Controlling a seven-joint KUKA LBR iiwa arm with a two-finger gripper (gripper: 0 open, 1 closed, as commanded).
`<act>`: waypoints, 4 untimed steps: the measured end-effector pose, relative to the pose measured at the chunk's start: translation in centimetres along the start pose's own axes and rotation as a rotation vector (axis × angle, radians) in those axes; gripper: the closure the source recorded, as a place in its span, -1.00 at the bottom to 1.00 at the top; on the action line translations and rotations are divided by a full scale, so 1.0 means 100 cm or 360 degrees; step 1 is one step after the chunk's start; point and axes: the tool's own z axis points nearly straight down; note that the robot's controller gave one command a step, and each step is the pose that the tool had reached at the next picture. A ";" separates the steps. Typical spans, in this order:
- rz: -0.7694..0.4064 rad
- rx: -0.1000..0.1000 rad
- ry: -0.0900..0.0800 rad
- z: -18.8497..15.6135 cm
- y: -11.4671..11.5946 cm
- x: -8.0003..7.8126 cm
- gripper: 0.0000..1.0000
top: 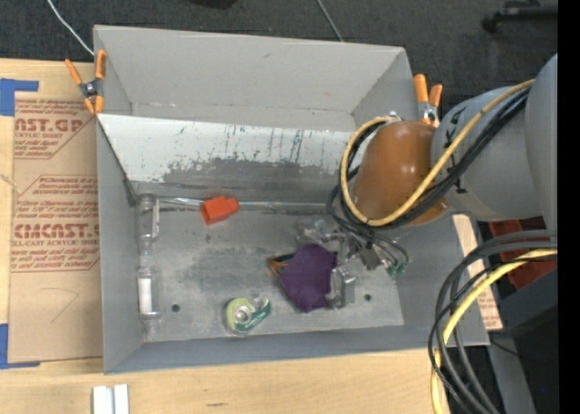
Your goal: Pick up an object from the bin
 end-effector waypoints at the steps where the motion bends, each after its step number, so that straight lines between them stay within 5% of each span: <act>1: -0.0280 -0.0016 0.0028 -0.005 0.009 -0.023 -1.00; 2: -0.0104 -0.0004 0.0003 0.000 0.042 -0.033 -1.00; 3: -0.0005 -0.0015 0.0028 -0.001 0.067 -0.015 1.00; 4: -0.0005 -0.0014 0.0028 -0.001 0.067 -0.015 1.00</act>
Offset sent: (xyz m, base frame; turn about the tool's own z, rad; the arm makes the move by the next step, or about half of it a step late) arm 0.0169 0.0572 0.0002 -0.0460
